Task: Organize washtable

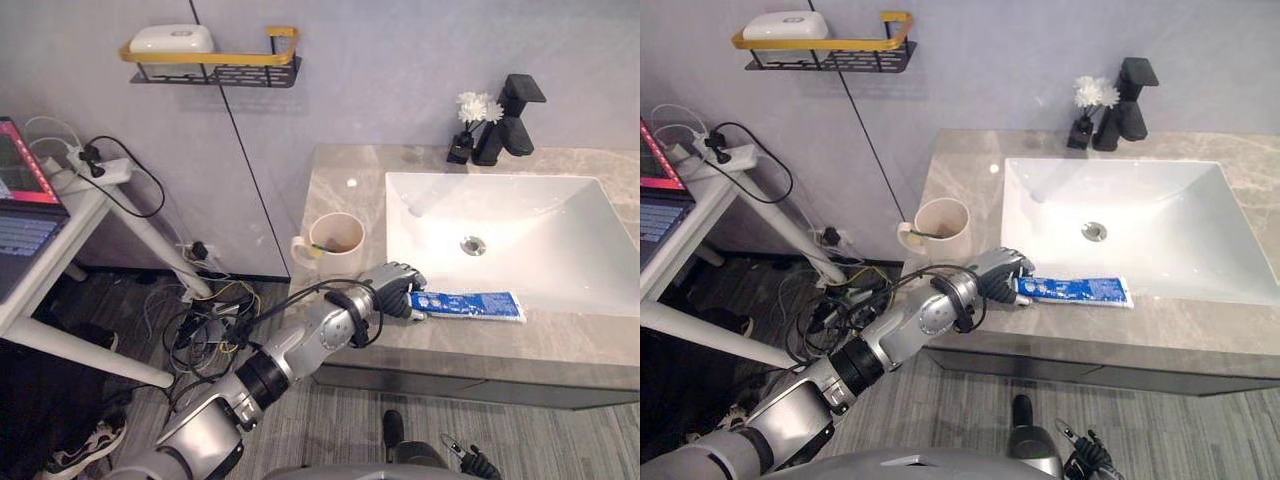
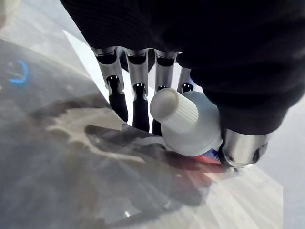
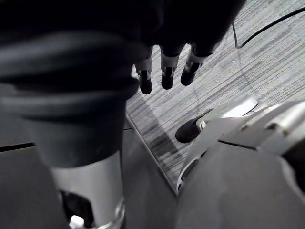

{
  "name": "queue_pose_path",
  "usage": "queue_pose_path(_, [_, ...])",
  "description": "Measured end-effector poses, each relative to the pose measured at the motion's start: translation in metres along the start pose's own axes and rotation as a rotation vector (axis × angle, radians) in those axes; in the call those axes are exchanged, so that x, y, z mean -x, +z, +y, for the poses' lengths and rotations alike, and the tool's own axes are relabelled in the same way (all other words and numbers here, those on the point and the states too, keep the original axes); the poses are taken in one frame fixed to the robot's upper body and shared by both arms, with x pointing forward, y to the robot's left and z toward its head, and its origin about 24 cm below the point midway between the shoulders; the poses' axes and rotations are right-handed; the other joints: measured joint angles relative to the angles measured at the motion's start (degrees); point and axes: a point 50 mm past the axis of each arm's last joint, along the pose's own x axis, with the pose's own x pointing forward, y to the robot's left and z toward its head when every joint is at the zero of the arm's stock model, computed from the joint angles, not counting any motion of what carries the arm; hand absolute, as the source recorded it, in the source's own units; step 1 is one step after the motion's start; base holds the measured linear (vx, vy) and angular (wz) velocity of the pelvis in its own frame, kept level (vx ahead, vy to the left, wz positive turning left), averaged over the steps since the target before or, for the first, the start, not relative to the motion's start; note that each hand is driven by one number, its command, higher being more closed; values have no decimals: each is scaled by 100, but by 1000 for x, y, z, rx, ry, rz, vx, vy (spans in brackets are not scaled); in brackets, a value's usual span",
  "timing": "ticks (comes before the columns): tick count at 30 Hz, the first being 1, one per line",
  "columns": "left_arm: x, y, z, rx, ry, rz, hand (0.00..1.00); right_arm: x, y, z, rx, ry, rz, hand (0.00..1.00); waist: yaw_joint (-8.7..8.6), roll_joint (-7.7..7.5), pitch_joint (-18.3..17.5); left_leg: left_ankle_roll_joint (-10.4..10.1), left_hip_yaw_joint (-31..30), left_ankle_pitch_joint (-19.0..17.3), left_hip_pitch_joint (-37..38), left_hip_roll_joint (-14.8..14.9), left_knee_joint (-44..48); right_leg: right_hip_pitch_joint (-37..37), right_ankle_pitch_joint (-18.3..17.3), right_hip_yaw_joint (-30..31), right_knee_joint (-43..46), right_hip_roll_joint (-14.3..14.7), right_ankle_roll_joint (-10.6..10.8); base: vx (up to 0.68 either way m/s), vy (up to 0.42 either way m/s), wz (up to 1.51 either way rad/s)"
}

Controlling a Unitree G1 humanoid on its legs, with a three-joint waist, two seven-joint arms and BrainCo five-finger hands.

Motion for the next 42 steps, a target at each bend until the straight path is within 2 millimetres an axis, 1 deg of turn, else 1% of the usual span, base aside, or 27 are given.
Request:
queue_pose_path(7, [-1, 9, -7, -10, -32, -45, 100, 0, -1, 0, -3, -2, 3, 0, 10, 1, 0, -1, 8, -1, 36, -12, 12, 49, 4, -3, 0, -13, -3, 20, 4, 0])
queue_pose_path(12, [0, 9, -7, -10, -37, -47, 100, 0, -1, 0, -3, -1, 2, 0, 16, 1, 0, 0, 2, 1, 35, -15, 53, 69, 2, -6, 0, -13, -2, 0, 0, 0])
queue_pose_path(15, [5, 12, -8, -8, -49, -59, 100, 0, -1, 0, -2, -1, 3, 0, 21, 3, -1, 3, -6, 6, 30, -17, 71, 76, -5, -10, 2, -17, -12, -9, 1, 2])
queue_pose_path(16, [6, 16, -9, -13, -55, -77, 100, 1, -2, -1, 1, -3, 5, 0, 35, 4, -5, 10, -29, 25, -21, -33, 96, 60, -6, -8, 5, -38, -13, -45, 21, 15])
queue_pose_path(17, [9, 28, -8, -23, -53, -129, 100, 1, -3, -3, 1, -6, 9, 0, 61, 7, -9, 34, -86, 102, -129, -95, 104, -23, -1, -18, 15, -93, 0, -49, 19, 17])
queue_pose_path(18, [11, 32, -7, -24, -49, -148, 100, 1, -3, -3, 1, -7, 10, 0, 76, 3, -10, 22, -84, 156, -167, -124, 102, -55, 10, -18, 25, -124, 13, -45, 13, 13])
queue_pose_path(19, [12, 37, -5, -25, -45, -169, 100, 1, -4, -5, 0, -10, 12, 0, 114, 3, -10, 25, -85, 194, -188, -153, 102, -74, 18, -14, 40, -140, 17, -38, 5, 2])
queue_pose_path(20, [14, 46, -2, -26, -34, -211, 100, 3, -8, -9, 1, -18, 21, 0, 191, 17, -18, 36, -86, 246, -187, -193, 104, -67, 28, -10, 44, -162, 19, -41, 14, 6])
queue_pose_path(21, [16, 53, 2, -28, -17, -242, 100, 4, -10, -11, -4, -23, 25, 0, 202, 14, -17, 35, -93, 285, -165, -220, 108, -26, 31, -25, 45, -209, 22, -47, 21, 9])
queue_pose_path(22, [18, 62, 8, -27, 7, -284, 100, 5, -13, -14, -19, -27, 28, 0, 223, 15, -24, 33, -95, 286, -141, -226, 133, 24, 32, -37, 46, -220, 22, -44, 17, 8])
queue_pose_path(25, [26, 80, 18, 12, 53, -376, 100, 8, -19, -20, -12, -27, 40, 0, 286, -14, -51, 34, -108, 285, -138, -232, 191, 68, 25, -37, 47, -231, 9, -70, 8, 3])
queue_pose_path(26, [30, 86, 19, 34, 70, -413, 100, 10, -23, -26, -10, -35, 49, 0, 317, -51, -37, 43, -141, 278, -139, -232, 206, 119, 13, -70, 47, -236, 4, -86, 11, 10])
queue_pose_path(30, [36, 96, 25, 59, 94, -467, 100, 13, -28, -34, -5, -55, 55, 0, 332, -76, -74, 187, -262, 164, -140, -208, 215, 213, 18, -238, 46, -228, 14, -91, 31, 24])
queue_pose_path(32, [41, 98, 28, 64, 113, -482, 100, 15, -30, -35, 6, -49, 52, 0, 378, -197, -137, 204, -265, 88, -167, -226, 317, 274, 21, -241, 44, -234, 19, -101, 40, 5])
queue_pose_path(34, [45, 101, 30, 77, 134, -491, 100, 17, -32, -36, 3, -43, 42, 0, 409, -263, -236, 273, -262, 32, -169, -226, 353, 284, 17, -237, 16, -242, 20, -62, 23, -5])
queue_pose_path(35, [49, 104, 36, 79, 169, -506, 100, 19, -28, -36, -34, -32, 3, 0, 458, -256, -333, 284, -253, 28, -185, -203, 346, 276, 5, -239, 20, -223, 24, -42, -3, -3])
queue_pose_path(36, [53, 105, 42, 78, 208, -519, 100, 21, -24, -37, -46, -23, -30, 0, 465, -219, -418, 285, -247, 28, -209, -175, 337, 211, 43, -229, 152, -203, -25, 0, 0, 0])
queue_pose_path(37, [59, 105, 52, 94, 275, -526, 100, 23, -15, -37, -62, -8, -83, 0, 444, -301, -426, 269, -261, 36, -207, -188, 348, 101, -22, -203, 371, -232, -24, 0, 0, 0])
queue_pose_path(38, [69, 104, 67, 101, 374, -525, 100, 28, 4, -37, -85, 15, -187, 0, 442, -259, -461, 224, -240, 62, -211, -185, 356, 93, -35, -203, 354, -220, -35, 0, 0, 0])
queue_pose_path(39, [71, 103, 70, 99, 393, -523, 100, 29, 8, -36, -83, 21, -207, 0, 439, -250, -466, 203, -237, 74, -215, -184, 356, 90, -35, -202, 348, -218, -34, -10, -25, -6])
queue_pose_path(41, [84, 97, 93, 68, 535, -498, 100, 41, 44, -27, -84, 95, -384, 0, 417, -214, -488, 181, -203, 83, -239, -178, 351, 46, -29, -160, 330, -202, -29, -29, -15, -8])
queue_pose_path(42, [89, 96, 96, 64, 563, -489, 100, 43, 53, -23, -99, 118, -429, 0, 399, -216, -489, 163, -182, 71, -255, -175, 350, 11, -28, -138, 327, -195, -29, -44, -8, -19])
